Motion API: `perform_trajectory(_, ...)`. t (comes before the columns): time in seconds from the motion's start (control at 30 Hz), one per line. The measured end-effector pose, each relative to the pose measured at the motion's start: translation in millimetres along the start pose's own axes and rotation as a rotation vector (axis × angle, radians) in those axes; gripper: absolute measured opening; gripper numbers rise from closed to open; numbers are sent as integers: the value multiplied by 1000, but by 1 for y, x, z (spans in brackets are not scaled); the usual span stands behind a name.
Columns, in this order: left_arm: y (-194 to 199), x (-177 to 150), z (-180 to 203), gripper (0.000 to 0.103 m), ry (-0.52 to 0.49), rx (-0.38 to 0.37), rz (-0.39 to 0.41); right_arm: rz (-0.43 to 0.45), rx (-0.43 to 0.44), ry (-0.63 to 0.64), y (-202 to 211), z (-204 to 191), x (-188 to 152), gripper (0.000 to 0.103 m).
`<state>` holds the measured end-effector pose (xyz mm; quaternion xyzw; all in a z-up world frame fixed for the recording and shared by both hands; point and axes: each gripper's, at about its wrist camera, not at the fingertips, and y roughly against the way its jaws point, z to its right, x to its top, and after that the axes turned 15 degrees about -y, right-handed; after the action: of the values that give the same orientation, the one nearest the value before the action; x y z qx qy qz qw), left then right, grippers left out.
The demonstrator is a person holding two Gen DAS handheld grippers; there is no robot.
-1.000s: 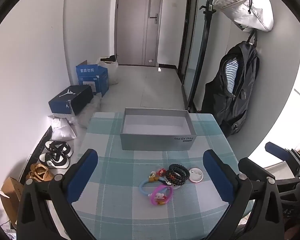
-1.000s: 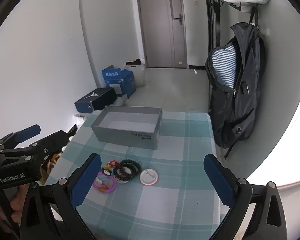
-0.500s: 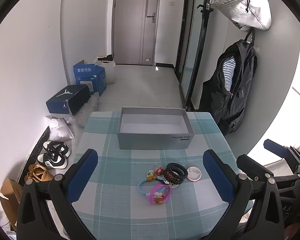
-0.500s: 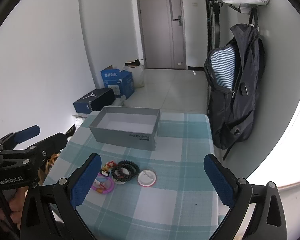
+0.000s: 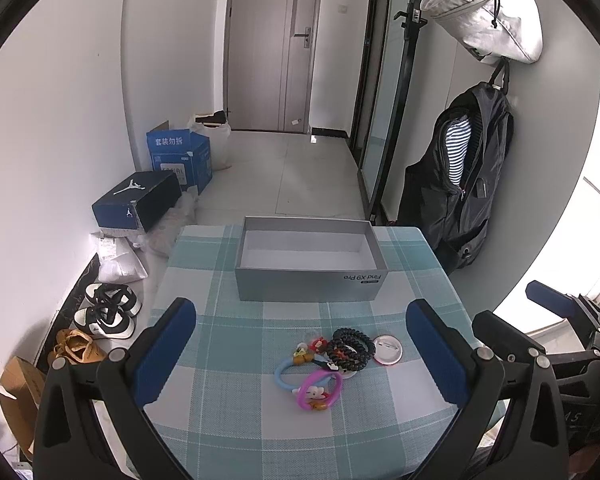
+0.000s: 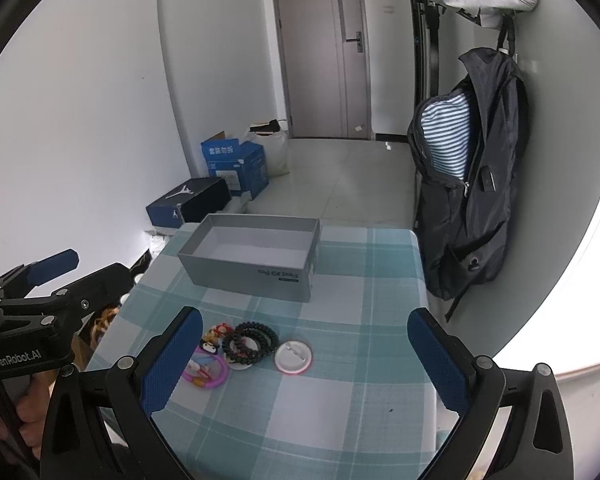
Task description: Organize jewelry
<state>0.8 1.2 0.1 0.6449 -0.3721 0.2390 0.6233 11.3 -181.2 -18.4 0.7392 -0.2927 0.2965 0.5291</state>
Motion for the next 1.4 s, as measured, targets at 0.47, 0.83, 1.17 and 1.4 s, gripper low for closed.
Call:
perform_trajectory(0.47, 0, 0, -1, 102, 1, 3, 4, 4, 5, -10, 1, 5, 2, 103)
perform_trajectory(0.83, 0, -1, -1, 102, 7, 0, -1, 8, 4, -12, 1, 4, 6, 103)
perform_trajectory(1.17, -5, -1, 0, 102, 11, 0, -13, 9, 6, -3, 1, 2, 4, 103)
perform_trajectory(1.4, -10, -6, -1, 102, 4, -8, -31, 5, -29, 19, -6, 2, 5, 103)
